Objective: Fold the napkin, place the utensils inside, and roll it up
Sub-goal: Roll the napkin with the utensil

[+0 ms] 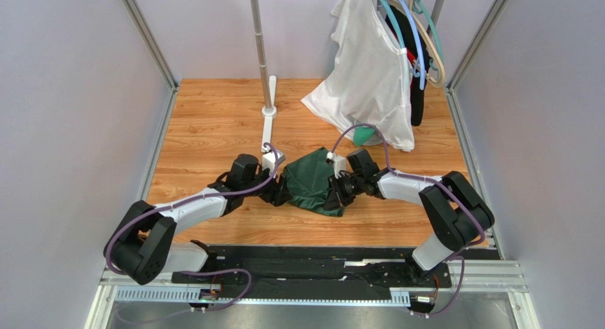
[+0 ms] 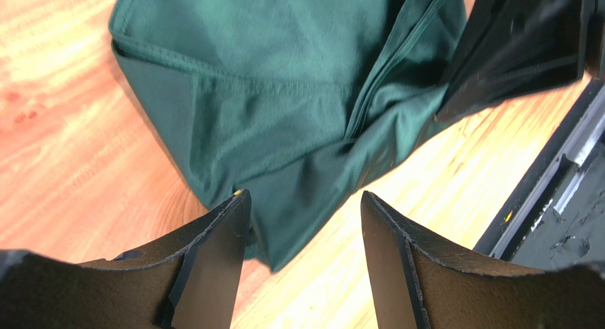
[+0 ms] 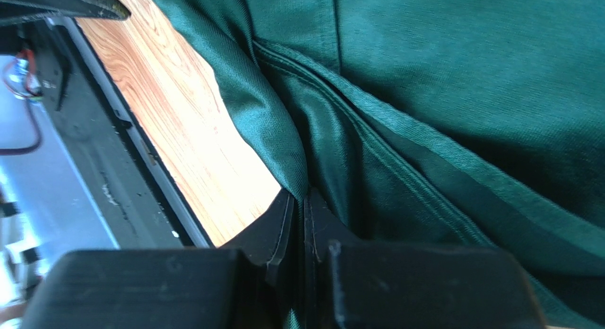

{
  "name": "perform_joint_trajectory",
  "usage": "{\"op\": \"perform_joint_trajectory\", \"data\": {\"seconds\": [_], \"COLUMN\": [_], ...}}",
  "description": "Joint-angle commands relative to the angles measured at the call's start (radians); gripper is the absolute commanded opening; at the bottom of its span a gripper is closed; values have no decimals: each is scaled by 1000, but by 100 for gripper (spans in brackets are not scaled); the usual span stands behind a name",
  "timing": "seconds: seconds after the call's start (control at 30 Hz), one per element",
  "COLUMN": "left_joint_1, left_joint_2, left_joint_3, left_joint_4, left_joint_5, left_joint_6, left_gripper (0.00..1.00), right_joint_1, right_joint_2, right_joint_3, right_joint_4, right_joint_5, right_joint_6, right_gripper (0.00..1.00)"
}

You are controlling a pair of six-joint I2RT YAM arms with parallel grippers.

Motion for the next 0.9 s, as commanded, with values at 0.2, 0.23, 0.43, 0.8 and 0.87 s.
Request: {"op": "perform_joint_trajectory", "data": {"seconds": [0.2, 0.23, 0.43, 0.8, 0.87], "left_joint_1": [16, 16, 16, 18, 18], "left_joint_2": [51, 56, 48, 82, 83], "left_joint_3": [2, 2, -4, 10, 10], "left_joint_4": [151, 158, 154, 148, 148], "left_joint_5": [61, 62, 39, 9, -14], "left_joint_6": [-18, -17, -15, -18, -20], "left_gripper": [68, 68, 67, 67, 67], "right_joint_1": [-91, -94, -128, -167, -175], "right_joint_2": [94, 99, 151, 214, 224], "right_joint_3": [57, 62, 82, 114, 115], "right_joint_4": [-40, -40, -47, -69, -72], "right_joint_5": [-153, -161, -187, -242, -253], "right_joint_6": [23, 25, 40, 43, 48], "right_gripper": [0, 0, 0, 0, 0]}}
